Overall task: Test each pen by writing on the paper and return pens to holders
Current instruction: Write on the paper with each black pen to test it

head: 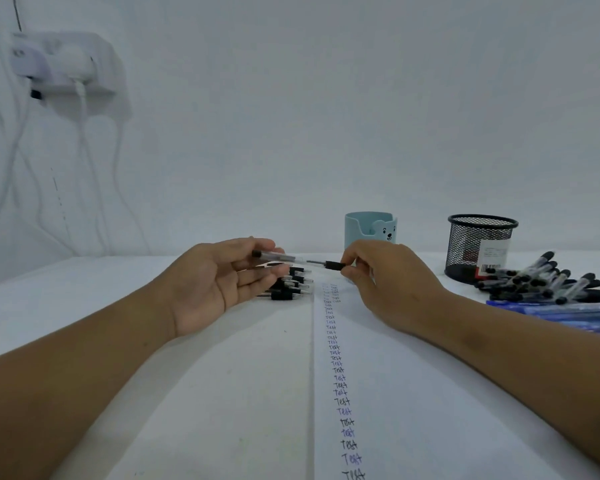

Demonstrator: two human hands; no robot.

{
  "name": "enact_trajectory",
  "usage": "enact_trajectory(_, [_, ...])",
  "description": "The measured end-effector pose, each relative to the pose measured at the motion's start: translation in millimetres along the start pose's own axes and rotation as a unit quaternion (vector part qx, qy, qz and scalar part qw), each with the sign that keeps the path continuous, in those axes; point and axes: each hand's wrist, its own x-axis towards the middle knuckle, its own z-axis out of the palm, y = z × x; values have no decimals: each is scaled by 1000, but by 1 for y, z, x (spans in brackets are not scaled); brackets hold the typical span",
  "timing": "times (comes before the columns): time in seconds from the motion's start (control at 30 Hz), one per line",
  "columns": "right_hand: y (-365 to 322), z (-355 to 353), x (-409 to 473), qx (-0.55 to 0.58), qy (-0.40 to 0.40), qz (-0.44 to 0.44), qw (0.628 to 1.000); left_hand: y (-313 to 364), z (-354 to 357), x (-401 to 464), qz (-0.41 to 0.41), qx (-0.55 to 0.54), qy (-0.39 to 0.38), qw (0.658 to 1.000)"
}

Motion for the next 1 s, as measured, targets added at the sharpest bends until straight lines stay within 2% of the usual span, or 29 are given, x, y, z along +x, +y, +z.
enact_trajectory(0.23, [-5, -4, -2, -90, 49, -106, 989, -4, 5, -1, 30, -18, 2, 999])
enact_trajectory(0.5, [-9, -9, 1, -120, 40, -111, 986, -14, 12, 1, 48, 32, 44, 997])
enact_trajectory(0.7, [-12, -9, 0, -120, 15, -111, 987, -12, 13, 2, 61, 3, 15, 998])
enact_trajectory(0.9, [-16, -8, 1, -107, 25, -84, 990, -5, 11, 4, 57, -41, -6, 998])
enact_trajectory(0.97, [-17, -5, 0, -48, 27, -50, 997, -7, 9, 4, 59, 29, 4, 998])
enact_trajectory(1.0, [-17, -2, 0, 16, 37, -23, 999, -11, 8, 3, 73, 116, 1, 991])
